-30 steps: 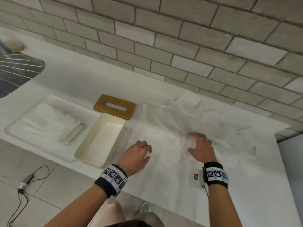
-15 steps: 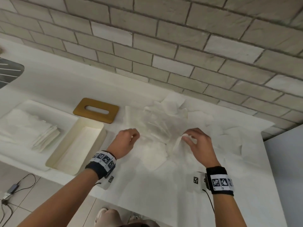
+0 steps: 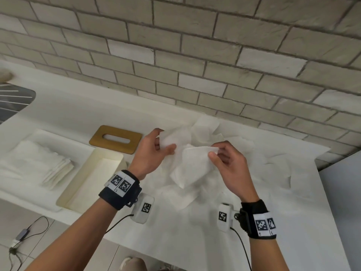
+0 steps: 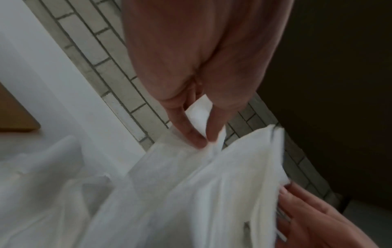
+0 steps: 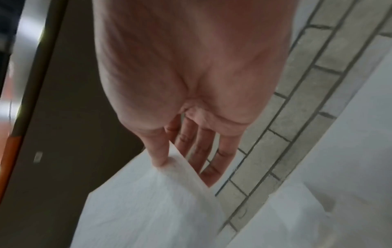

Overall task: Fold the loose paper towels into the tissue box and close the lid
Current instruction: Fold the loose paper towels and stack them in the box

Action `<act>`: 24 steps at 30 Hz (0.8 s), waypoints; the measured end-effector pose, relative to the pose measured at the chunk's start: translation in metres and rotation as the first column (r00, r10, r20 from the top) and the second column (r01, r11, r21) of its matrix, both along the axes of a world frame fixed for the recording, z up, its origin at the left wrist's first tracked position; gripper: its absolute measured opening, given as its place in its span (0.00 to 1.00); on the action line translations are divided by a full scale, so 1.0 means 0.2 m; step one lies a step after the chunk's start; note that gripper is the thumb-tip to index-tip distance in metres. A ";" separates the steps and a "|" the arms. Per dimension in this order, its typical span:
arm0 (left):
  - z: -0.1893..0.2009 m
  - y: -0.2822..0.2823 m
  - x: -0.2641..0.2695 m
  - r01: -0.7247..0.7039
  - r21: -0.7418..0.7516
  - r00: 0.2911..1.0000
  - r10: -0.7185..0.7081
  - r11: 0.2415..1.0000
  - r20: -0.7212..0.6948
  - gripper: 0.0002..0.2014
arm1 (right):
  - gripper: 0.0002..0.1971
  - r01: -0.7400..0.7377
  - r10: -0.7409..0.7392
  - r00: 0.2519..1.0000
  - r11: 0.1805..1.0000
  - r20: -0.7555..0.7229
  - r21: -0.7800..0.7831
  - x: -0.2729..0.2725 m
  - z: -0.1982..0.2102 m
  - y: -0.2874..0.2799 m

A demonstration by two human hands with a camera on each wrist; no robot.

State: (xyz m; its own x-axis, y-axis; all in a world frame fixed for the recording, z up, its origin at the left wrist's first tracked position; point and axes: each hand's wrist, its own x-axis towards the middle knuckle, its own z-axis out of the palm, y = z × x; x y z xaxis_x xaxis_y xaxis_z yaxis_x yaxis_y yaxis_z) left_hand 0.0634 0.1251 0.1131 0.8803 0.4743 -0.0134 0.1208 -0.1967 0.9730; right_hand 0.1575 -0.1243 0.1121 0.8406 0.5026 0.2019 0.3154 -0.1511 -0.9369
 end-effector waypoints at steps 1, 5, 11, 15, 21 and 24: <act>-0.02 0.01 0.00 -0.029 0.040 1.000 0.029 0.999 0.000 0.08 | 0.06 0.011 -0.011 1.000 1.000 0.002 0.005 -0.01 -0.01 0.00; -0.10 0.04 -0.03 -0.103 0.298 0.993 0.113 0.949 -0.016 0.13 | 0.05 0.029 -0.028 0.999 1.000 0.016 -0.006 0.00 -0.03 -0.01; -0.08 -0.01 -0.11 -0.145 0.486 0.981 0.060 0.862 0.186 0.22 | 0.04 0.040 -0.006 0.985 0.980 -0.171 0.194 0.00 0.04 -0.09; -0.08 -0.09 -0.12 -0.019 0.369 0.983 -0.051 0.929 0.177 0.22 | 0.04 0.087 0.033 0.948 0.930 -0.316 0.357 -0.01 0.10 -0.10; 0.02 -0.23 -0.13 0.283 -0.048 0.947 -0.271 0.958 0.174 0.19 | 0.08 0.115 0.046 0.931 0.904 -0.362 0.411 -0.05 0.13 -0.04; 0.01 -0.25 -0.12 0.304 -0.020 0.942 -0.297 0.952 0.154 0.22 | 0.07 0.086 0.058 0.930 0.926 -0.362 0.368 -0.06 0.14 -0.03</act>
